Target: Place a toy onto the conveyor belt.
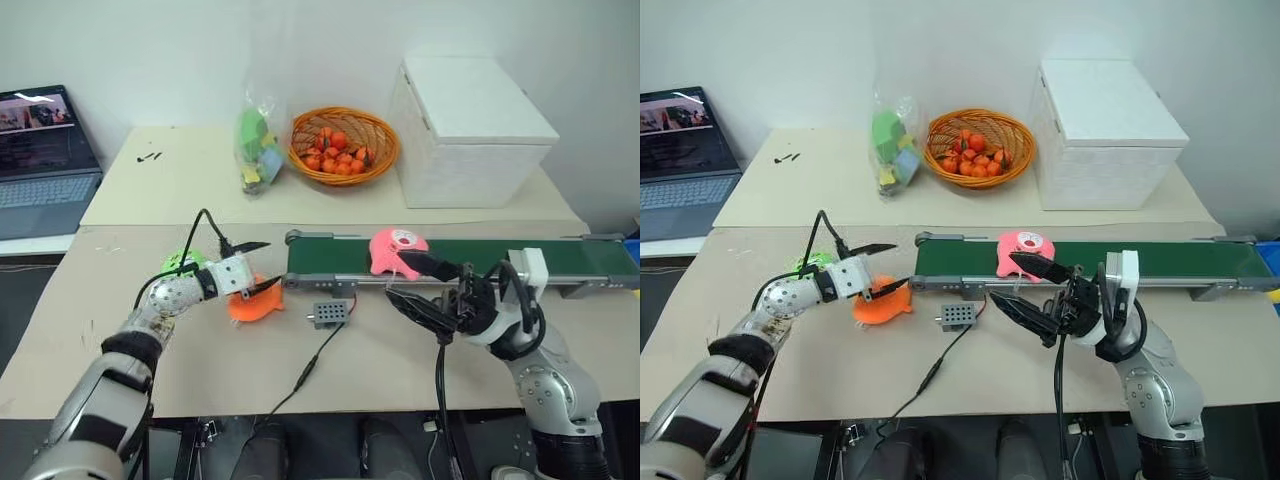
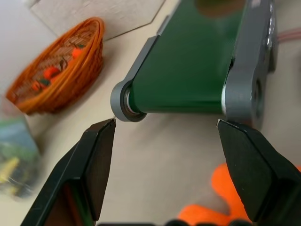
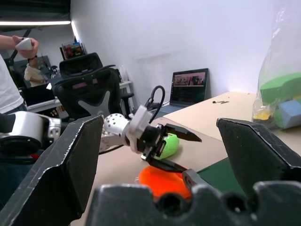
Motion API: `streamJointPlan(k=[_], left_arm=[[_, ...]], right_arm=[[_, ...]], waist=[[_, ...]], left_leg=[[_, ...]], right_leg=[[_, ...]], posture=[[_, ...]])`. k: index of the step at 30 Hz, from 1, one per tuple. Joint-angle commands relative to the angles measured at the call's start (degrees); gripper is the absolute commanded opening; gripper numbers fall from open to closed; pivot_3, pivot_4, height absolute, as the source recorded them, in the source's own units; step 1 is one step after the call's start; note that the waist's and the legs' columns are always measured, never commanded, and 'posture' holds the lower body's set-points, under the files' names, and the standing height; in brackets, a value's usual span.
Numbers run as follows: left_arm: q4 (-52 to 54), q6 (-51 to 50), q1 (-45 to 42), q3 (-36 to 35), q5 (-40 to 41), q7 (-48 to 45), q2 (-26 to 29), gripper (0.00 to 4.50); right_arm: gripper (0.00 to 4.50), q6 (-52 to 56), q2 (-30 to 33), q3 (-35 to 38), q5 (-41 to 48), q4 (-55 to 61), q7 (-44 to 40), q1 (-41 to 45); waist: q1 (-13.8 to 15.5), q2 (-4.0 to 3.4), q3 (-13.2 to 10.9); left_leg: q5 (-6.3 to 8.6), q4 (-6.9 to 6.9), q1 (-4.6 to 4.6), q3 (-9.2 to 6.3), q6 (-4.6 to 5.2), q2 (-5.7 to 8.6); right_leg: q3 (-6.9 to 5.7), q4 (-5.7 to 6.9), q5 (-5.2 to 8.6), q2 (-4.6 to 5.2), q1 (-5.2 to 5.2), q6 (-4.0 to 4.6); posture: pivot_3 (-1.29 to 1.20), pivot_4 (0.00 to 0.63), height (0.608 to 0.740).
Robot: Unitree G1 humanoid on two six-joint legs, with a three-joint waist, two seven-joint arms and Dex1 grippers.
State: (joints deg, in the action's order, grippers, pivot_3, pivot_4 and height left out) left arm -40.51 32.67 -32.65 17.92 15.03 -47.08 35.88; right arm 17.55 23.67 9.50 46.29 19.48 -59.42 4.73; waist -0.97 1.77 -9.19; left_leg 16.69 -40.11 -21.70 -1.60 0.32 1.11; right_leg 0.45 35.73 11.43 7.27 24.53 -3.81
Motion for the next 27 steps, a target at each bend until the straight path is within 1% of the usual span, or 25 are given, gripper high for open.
streamJointPlan(k=[1, 2, 7, 11, 15, 19, 27], left_arm=[[13.12, -17.23, 4.46, -5.99, 10.51, -5.62, 0.03, 3.67], [15.62, -20.48, 5.5, -7.1, 11.98, -6.15, -0.03, 3.67], [24.95, -34.99, 8.9, -12.16, 17.81, -6.17, -0.66, 3.67], [29.89, -42.59, 10.87, -15.35, 21.08, -6.32, -1.82, 3.67], [31.41, -46.83, 9.52, -19.39, 22.79, -4.73, -3.32, 3.67], [33.86, -49.73, 9.07, -21.41, 23.38, -5.27, -3.8, 3.67], [36.9, -52.94, 8.47, -21.55, 22.74, -7.74, -3.89, 3.67]], right_arm=[[4.5, -1.69, -0.69, 0.06, 0.61, -0.33, -0.92, 0.24], [4.5, -1.7, -0.82, -0.08, 0.48, -0.57, -0.96, 0.24], [4.5, -1.79, -0.98, -0.44, -0.23, -1.35, -1.03, 0.35], [4.5, -1.68, -0.91, -0.65, -0.44, -1.81, -0.92, 0.5], [4.5, -1.4, -0.78, -0.93, -0.42, -1.87, -0.69, 0.58], [4.5, -1.24, -0.41, -0.85, -0.27, -1.75, -0.43, 0.42], [4.5, -1.24, 0.28, -0.5, -0.37, -2.11, -0.31, 0.12]], waist=[[-0.02, 0.0, 0.0], [-0.01, 0.0, 0.0], [-0.01, 0.0, 0.0], [0.0, -0.01, 0.0], [0.03, -0.01, 0.0], [0.05, -0.01, 0.0], [0.06, -0.01, 0.0]], left_leg=[[0.01, -0.01, 0.15, -0.01, 0.01, -0.01], [0.02, 0.0, 0.37, -0.03, 0.03, -0.01], [0.02, -0.01, 0.58, -0.1, 0.04, -0.02], [0.02, 0.0, 0.64, -0.11, 0.04, -0.01], [0.02, -0.01, 0.64, -0.12, 0.04, -0.01], [0.02, 0.0, 0.64, -0.11, 0.04, -0.01], [0.02, 0.0, 0.63, -0.1, 0.03, -0.01]], right_leg=[[0.06, 0.02, 0.0, 0.0, -0.1, 0.0], [0.14, 0.03, 0.01, -0.01, -0.26, -0.01], [0.27, 0.13, 0.01, -0.03, -0.33, 0.0], [0.32, 0.13, 0.01, -0.04, -0.33, 0.0], [0.32, 0.12, 0.01, -0.04, -0.32, 0.01], [0.32, 0.1, 0.01, -0.04, -0.33, 0.01], [0.33, 0.06, 0.01, -0.04, -0.33, 0.02]], posture=[[0.0, 0.15, 0.727], [0.0, 0.15, 0.727], [0.0, 0.15, 0.727], [0.0, 0.15, 0.727], [0.0, 0.15, 0.727], [0.0, 0.15, 0.727], [0.0, 0.15, 0.727]])
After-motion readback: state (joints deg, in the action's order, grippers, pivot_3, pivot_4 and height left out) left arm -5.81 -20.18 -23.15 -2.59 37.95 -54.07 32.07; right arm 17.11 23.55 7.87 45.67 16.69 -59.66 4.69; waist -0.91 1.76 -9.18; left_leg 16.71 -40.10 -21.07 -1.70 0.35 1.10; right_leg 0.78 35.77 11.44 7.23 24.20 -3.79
